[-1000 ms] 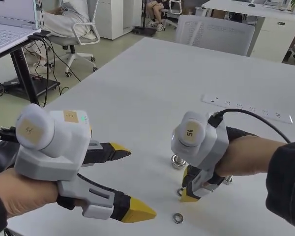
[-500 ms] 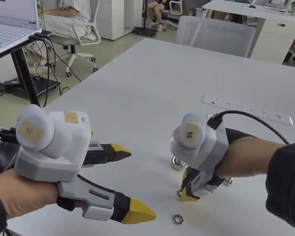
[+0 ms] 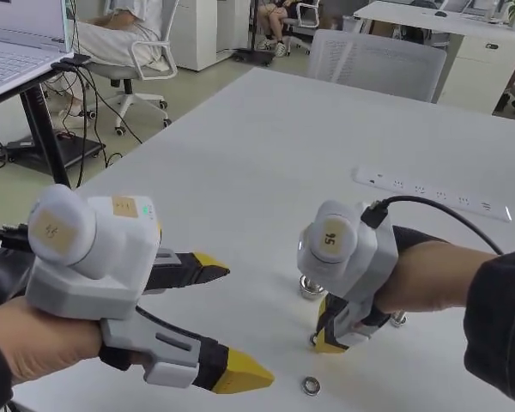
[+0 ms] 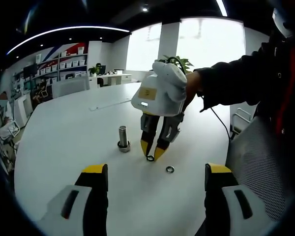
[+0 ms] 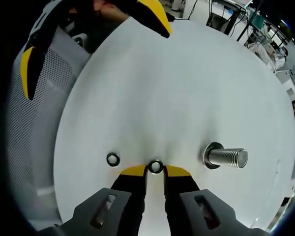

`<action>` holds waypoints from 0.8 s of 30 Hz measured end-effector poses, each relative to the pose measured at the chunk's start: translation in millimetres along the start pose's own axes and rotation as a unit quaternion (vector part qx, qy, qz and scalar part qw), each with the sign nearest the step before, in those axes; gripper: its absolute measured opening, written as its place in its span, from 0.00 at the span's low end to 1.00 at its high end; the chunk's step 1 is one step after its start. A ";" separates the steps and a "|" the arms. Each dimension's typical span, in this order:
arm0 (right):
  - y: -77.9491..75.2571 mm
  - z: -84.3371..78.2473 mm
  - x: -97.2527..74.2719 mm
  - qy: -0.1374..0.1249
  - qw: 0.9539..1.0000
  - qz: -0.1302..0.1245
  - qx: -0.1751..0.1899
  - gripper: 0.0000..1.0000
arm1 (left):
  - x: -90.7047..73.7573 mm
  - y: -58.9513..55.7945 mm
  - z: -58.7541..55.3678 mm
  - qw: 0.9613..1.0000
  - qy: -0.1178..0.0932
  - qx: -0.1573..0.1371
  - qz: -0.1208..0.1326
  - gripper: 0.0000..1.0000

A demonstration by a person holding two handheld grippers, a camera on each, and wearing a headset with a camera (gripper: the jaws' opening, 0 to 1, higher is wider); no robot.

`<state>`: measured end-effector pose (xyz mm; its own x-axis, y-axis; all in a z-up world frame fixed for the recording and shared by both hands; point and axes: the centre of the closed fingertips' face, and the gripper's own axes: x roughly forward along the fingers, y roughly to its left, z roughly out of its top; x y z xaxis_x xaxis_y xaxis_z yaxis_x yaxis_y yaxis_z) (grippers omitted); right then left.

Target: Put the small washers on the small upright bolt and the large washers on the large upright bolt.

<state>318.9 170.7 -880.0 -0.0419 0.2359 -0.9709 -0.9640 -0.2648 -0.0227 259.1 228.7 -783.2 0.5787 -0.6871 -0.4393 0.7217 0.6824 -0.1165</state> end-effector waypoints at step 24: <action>1.4 -15.1 -4.6 0.008 1.000 -0.001 0.015 0.14 | 1.6 -2.7 0.6 1.000 0.003 0.004 -0.002 0.81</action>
<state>321.7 155.1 -879.2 -0.0362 0.2214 -0.9745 -0.9717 -0.2356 -0.0174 258.4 225.6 -783.0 0.5727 -0.6886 -0.4448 0.7273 0.6771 -0.1118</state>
